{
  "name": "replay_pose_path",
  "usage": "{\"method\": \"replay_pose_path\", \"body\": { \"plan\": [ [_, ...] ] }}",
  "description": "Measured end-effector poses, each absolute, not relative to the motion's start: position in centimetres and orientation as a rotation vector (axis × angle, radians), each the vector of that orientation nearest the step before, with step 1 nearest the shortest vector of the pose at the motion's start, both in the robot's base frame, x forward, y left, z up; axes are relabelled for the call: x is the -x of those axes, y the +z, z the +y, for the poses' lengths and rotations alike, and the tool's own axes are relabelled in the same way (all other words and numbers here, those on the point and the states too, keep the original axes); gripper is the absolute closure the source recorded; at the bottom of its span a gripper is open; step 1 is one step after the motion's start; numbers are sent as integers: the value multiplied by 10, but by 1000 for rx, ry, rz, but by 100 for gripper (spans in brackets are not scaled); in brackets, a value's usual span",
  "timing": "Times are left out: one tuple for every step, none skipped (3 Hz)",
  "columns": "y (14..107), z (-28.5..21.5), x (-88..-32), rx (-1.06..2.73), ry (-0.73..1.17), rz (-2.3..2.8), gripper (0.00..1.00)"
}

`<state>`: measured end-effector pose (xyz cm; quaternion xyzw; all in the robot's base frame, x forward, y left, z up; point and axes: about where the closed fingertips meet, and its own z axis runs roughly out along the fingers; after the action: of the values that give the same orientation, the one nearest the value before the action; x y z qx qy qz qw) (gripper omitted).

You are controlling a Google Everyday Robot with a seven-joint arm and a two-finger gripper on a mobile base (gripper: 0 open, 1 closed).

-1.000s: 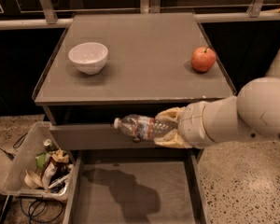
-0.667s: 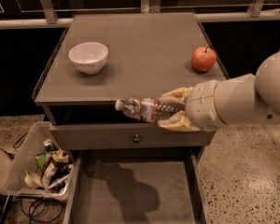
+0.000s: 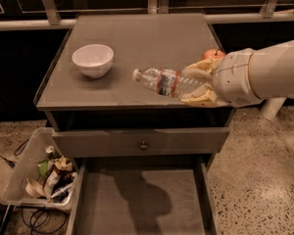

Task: Pick water bottle from middle drawer and place on counter

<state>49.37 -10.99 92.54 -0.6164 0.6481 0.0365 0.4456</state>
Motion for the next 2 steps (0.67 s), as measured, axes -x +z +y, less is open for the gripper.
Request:
{"method": "replay_pose_path", "body": {
  "plan": [
    [925,-110,-494,1527,90,1606,100],
    [925,-104,-519,1504,103,1573,100]
  ]
}}
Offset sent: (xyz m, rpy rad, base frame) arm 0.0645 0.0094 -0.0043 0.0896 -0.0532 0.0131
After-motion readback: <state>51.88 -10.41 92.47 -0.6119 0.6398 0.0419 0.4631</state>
